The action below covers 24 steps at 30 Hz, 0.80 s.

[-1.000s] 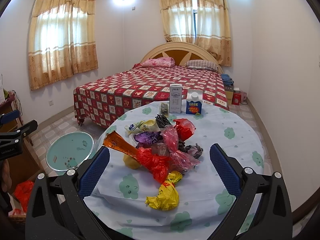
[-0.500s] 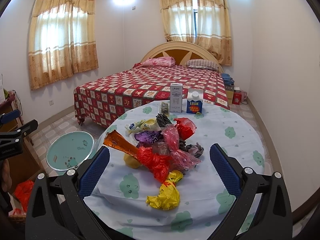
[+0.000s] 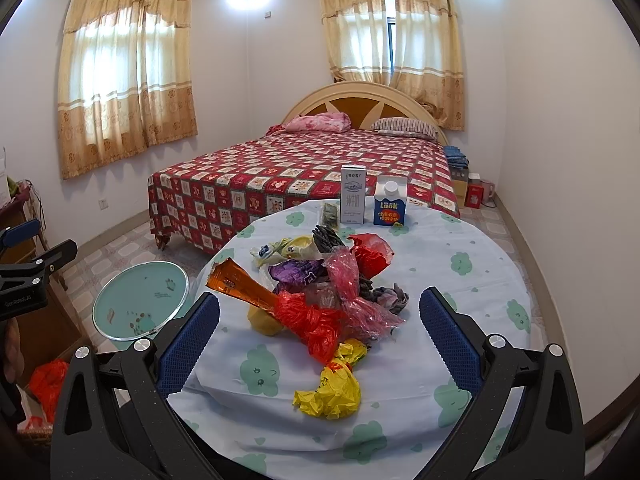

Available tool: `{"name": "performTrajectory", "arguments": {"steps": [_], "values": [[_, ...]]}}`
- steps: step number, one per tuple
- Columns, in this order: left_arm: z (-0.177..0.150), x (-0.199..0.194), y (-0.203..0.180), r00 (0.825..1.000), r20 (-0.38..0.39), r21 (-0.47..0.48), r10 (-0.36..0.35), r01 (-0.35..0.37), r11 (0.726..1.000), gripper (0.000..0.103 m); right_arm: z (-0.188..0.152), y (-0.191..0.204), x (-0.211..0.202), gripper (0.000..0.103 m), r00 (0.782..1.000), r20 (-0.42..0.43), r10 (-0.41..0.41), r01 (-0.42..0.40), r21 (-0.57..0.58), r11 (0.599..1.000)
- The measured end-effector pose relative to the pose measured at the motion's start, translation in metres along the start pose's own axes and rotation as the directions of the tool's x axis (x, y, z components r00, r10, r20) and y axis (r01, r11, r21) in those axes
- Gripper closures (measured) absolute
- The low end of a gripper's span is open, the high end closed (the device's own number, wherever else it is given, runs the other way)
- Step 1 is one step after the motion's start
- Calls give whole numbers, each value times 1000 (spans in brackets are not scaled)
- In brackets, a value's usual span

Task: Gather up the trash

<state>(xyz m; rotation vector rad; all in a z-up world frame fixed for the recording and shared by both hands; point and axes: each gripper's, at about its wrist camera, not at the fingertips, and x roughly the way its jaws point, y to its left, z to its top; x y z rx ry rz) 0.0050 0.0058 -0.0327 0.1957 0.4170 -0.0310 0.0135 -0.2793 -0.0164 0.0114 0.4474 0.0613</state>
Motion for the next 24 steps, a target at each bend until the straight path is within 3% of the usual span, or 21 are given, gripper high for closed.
{"name": "performTrajectory", "arguments": {"steps": [11, 24], "values": [[-1, 8, -2, 1000, -29, 11, 2, -2, 1000, 6, -7, -4, 8, 5, 1000, -8, -19, 19, 11, 1000], [-4, 59, -51, 995, -84, 29, -54, 56, 998, 6, -29, -49, 55, 5, 984, -42, -171, 173, 38, 984]]}}
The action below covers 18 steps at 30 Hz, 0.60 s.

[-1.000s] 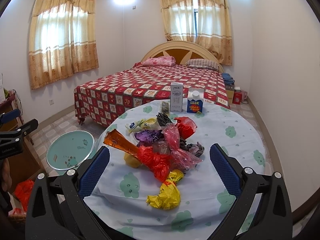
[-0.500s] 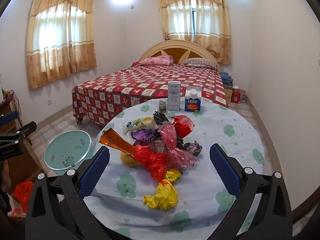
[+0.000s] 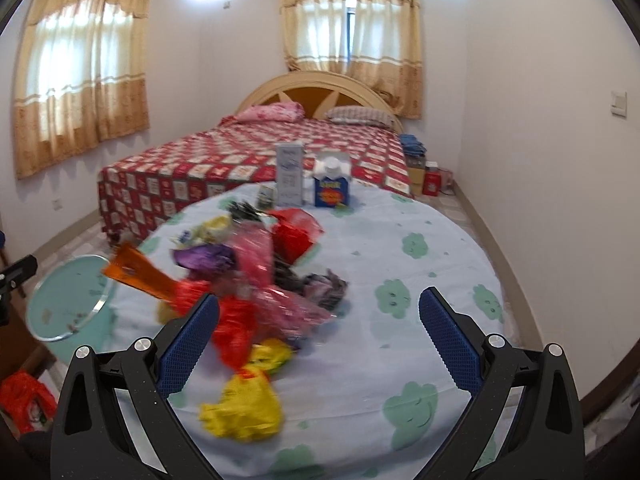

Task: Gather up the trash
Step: 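Grasp the orange wrapper with the left tool while the right tool grasps the pink plastic bag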

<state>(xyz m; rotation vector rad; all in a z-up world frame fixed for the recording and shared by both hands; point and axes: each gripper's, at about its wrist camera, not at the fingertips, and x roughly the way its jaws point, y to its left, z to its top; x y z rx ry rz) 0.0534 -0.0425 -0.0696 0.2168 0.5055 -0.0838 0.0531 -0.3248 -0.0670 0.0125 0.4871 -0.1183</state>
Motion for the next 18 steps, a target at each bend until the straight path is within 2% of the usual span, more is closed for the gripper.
{"name": "performTrajectory", "arguments": {"steps": [6, 9, 13, 15, 16, 17, 18], "values": [[10, 32, -35, 999, -18, 10, -49, 49, 999, 6, -8, -17, 22, 6, 999, -21, -28, 29, 22, 999], [14, 51, -46, 995, -52, -3, -82, 82, 997, 9, -10, -20, 29, 6, 999, -17, -28, 28, 22, 999], [17, 71, -58, 985, -98, -24, -139, 138, 990, 37, -13, -19, 39, 7, 999, -27, -22, 23, 20, 1000], [15, 79, -63, 977, -134, -32, -166, 163, 986, 54, -15, -20, 46, 12, 999, -43, -7, 9, 25, 1000], [14, 82, -65, 973, -146, -35, -180, 177, 984, 69, -16, -20, 48, 17, 999, -51, -1, 3, 27, 1000], [13, 84, -66, 970, -152, -33, -189, 186, 982, 89, -17, -20, 52, 20, 998, -59, 10, -8, 30, 1000], [12, 85, -69, 968, -160, -24, -191, 190, 982, 92, -18, -20, 55, 23, 998, -66, 22, -19, 32, 999]]}}
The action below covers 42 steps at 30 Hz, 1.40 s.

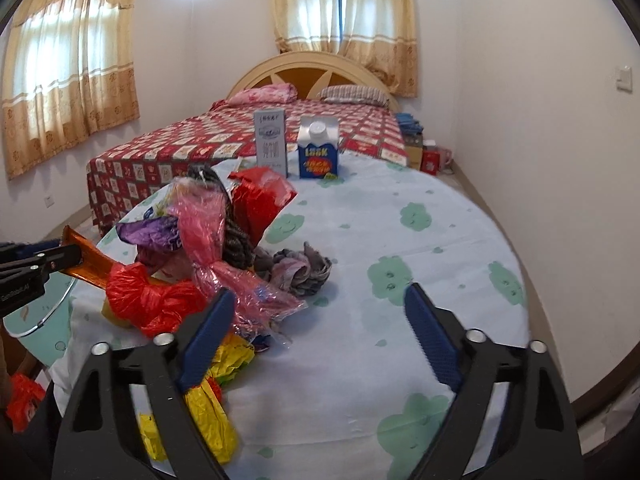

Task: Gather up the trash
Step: 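Grasp the orange wrapper with the left tool while the right tool grasps the pink plastic bag, then carry the orange wrapper and pink bag with both tools over the light blue bin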

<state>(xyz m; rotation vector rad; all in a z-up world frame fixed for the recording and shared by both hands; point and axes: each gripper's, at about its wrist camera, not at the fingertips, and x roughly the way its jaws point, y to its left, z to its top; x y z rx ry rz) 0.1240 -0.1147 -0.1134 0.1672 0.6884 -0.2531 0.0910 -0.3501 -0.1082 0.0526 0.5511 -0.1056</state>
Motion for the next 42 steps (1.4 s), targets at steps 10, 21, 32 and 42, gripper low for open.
{"name": "performTrajectory", "arguments": {"steps": [10, 21, 32, 42], "values": [[3, -12, -3, 1000, 29, 5, 3, -3, 1000, 98, 0, 7, 17, 80, 985, -71, 159, -159, 13, 987], [13, -37, 2, 996, 89, -32, -7, 10, 999, 101, 6, 1, -2, 69, 981, -22, 192, -192, 30, 981], [14, -53, 18, 993, 120, -70, 6, 2, 998, 101, -2, 19, 17, 82, 953, -100, 286, -290, -22, 957], [22, -81, 53, 982, 172, -99, 73, -56, 994, 102, 11, 25, -10, 91, 962, -21, 272, -273, -69, 960]]}}
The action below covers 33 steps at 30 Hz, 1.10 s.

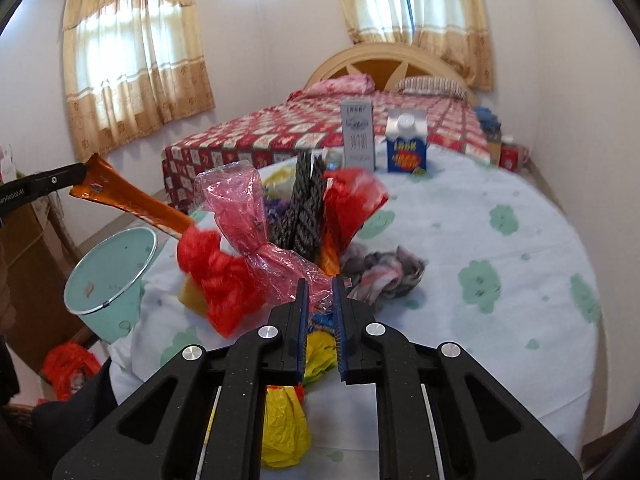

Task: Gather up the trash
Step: 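Carry the orange wrapper and pink bag with both tools over the light blue bin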

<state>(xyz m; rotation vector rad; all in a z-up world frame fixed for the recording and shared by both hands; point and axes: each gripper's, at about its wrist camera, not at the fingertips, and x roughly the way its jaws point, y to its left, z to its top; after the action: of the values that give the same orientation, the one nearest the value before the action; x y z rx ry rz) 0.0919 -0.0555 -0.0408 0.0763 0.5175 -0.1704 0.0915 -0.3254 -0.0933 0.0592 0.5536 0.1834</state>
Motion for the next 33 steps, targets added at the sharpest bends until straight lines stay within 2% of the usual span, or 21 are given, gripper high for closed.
{"name": "performTrajectory", "arguments": {"steps": [6, 14, 22, 27, 33], "values": [[6, -9, 28, 998, 22, -10, 57, -57, 998, 102, 16, 9, -10, 91, 999, 39, -21, 21, -6, 1000], [-8, -13, 71, 989, 1, -26, 145, -145, 989, 102, 36, 24, -2, 91, 998, 55, -12, 13, -20, 1000], [-23, -18, 96, 983, -24, -52, 183, -184, 982, 102, 44, 28, -7, 91, 996, 78, -33, 35, -26, 999], [-25, -21, 113, 977, -29, -72, 209, -211, 975, 102, 58, 41, -2, 91, 997, 80, -13, 17, -49, 999], [-30, -24, 135, 966, -41, -99, 256, -259, 961, 102, 74, 75, 21, 91, 997, 62, 48, -41, -100, 994]]}}
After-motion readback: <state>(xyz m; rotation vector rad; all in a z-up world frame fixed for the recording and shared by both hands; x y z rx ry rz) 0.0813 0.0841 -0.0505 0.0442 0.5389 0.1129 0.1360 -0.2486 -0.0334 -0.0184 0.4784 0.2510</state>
